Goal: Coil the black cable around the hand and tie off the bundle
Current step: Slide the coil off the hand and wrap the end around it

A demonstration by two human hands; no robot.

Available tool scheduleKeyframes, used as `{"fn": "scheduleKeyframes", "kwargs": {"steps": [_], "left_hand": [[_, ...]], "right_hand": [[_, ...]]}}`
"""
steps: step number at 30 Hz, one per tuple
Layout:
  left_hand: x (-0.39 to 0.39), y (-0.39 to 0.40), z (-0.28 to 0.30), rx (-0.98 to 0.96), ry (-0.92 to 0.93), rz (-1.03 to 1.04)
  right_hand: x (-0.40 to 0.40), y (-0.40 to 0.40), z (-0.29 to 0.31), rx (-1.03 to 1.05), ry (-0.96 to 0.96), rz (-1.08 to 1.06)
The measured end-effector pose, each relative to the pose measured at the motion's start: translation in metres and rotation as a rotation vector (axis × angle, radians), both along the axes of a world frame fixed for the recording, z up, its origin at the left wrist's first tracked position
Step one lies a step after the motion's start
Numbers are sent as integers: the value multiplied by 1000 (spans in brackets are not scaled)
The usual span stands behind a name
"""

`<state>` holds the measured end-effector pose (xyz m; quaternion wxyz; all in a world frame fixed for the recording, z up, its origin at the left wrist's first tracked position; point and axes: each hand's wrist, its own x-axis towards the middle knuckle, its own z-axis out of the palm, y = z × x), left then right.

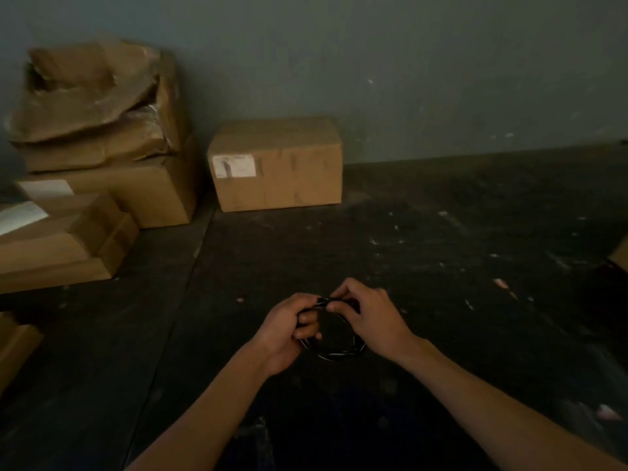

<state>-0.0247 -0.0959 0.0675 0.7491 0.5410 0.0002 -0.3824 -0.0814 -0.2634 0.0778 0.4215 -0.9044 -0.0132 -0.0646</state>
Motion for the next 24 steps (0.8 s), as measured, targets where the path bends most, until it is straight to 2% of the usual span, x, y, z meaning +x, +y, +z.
{"fn": "scheduleKeyframes", "kwargs": {"steps": [7, 12, 15, 17, 21, 24], "left_hand": [[-20, -14, -39, 291, -89, 8], [-18, -16, -50, 394, -161, 13], [-15, -16, -55, 420, -173, 34], [-14, -16, -59, 433, -155, 34], [-12, -15, -65, 431, -108, 38], [-11, -13, -64, 412, -84, 29]], "right_hand": [[-33, -27, -33, 50, 257, -79], [-55, -62, -57, -235, 529, -237], [-69, -73, -60, -488, 762, -244], [-76, -76, -66, -584, 881, -239], [-82, -80, -71, -500, 993, -209], [-80, -81, -69, -429, 945, -172]]}}
